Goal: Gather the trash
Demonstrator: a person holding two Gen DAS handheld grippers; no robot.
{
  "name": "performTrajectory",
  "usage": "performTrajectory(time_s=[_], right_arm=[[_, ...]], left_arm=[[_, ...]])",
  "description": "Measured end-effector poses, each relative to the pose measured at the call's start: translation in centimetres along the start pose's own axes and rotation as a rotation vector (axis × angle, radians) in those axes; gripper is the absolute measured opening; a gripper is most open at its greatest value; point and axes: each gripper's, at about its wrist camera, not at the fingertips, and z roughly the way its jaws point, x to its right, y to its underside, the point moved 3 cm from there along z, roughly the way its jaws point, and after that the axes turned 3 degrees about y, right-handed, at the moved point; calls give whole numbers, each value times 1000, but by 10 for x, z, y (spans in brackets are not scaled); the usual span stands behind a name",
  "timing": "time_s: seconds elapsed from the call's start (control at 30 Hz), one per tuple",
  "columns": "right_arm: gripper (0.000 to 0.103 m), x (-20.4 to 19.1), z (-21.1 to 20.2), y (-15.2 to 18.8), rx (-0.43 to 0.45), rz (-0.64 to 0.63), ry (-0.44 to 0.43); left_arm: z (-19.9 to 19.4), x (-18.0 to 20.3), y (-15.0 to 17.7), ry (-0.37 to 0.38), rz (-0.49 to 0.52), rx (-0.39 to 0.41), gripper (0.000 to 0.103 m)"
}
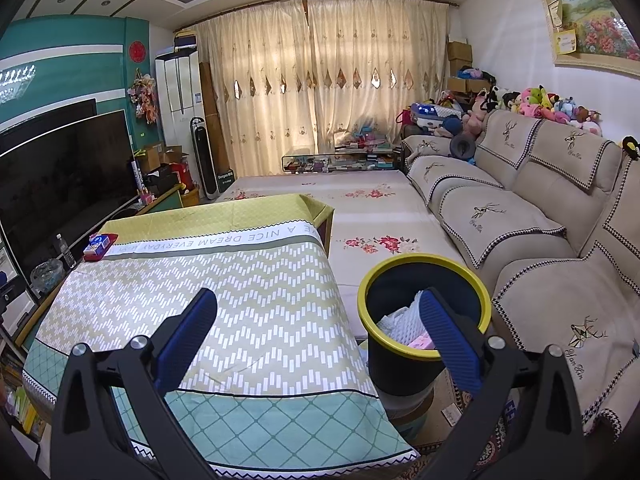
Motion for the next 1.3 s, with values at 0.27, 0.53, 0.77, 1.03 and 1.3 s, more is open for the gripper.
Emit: performTrajectory(time_s=[0.27,0.53,0.77,1.03,1.3], right_arm=[[96,-1,2,0,-6,0,0],[96,-2,5,1,-13,0,-2],[96,-2,6,1,-16,0,-3],[96,-1,9,4,-24,-1,-3],[96,-27,61,-14,-88,-18,-97]], left_arm=[[2,1,-2,4,6,0,98],[3,2,-1,7,7,-2,98],[7,0,-3,25,-6,-12,98],[13,-3,-7,80,-15,-3,98],[84,-29,-18,13,-43,-91,98]])
